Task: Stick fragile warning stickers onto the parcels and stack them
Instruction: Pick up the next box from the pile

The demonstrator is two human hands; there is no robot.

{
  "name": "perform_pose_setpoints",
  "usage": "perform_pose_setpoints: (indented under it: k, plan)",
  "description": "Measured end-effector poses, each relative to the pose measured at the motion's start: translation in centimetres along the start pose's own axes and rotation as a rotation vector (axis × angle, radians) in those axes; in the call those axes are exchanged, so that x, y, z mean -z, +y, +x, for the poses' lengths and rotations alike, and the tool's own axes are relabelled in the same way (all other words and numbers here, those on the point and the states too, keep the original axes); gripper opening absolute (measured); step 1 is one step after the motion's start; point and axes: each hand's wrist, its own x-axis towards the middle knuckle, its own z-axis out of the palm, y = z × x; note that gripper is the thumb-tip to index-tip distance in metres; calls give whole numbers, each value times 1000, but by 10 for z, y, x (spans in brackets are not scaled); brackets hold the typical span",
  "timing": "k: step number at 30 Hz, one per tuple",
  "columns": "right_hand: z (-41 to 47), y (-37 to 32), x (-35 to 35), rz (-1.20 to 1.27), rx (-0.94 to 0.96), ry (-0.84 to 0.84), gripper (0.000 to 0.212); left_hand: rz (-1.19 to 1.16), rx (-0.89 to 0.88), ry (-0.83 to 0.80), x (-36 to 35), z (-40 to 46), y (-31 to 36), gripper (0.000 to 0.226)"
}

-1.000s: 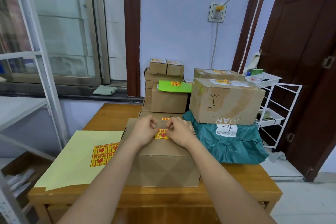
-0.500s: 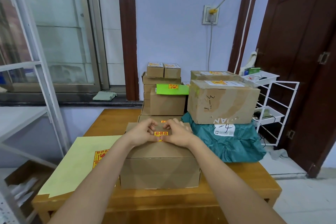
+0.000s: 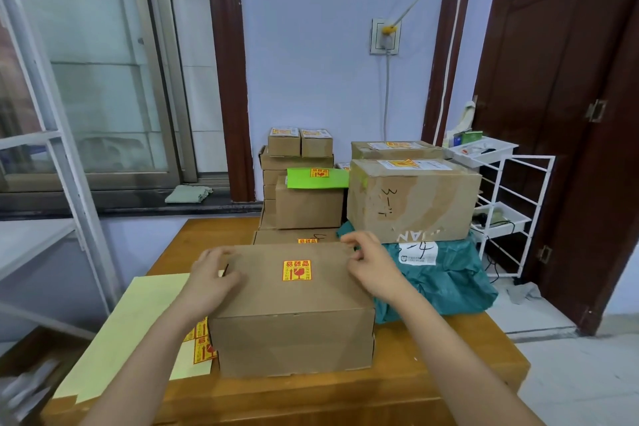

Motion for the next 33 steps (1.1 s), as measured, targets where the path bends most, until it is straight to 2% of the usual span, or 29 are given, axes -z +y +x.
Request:
perform_pose_setpoints:
  k: [3,5,8,11,17,22,28,33]
  plan:
    - [-16,13,3,16,-39,126,29,-300,145,0,-3,-16,-12,57]
    - [-26,22,0,48,-80,171,25,-505,191,2,-9,-26,-15,50]
    - [-38,29,-9,127,-151,177,36,-745,255,33,-20,-37,-14,42]
    - [-50,28,-20,258,-200,132,44,-867,274,79,-27,-44,-14,40]
    - [-60,11,-33,415,-190,104,25,-906,260,141,-29,-53,-12,41]
    - [-52,-16,-26,497,-134,145,47,-911,177,201,-8,-52,-5,39]
    - [-27,-45,-22,540,-81,138,49,-875,122,225,25,-30,-1,39]
    - [7,-63,-39,569,-84,74,60,-875,121,390,50,-2,-5,25]
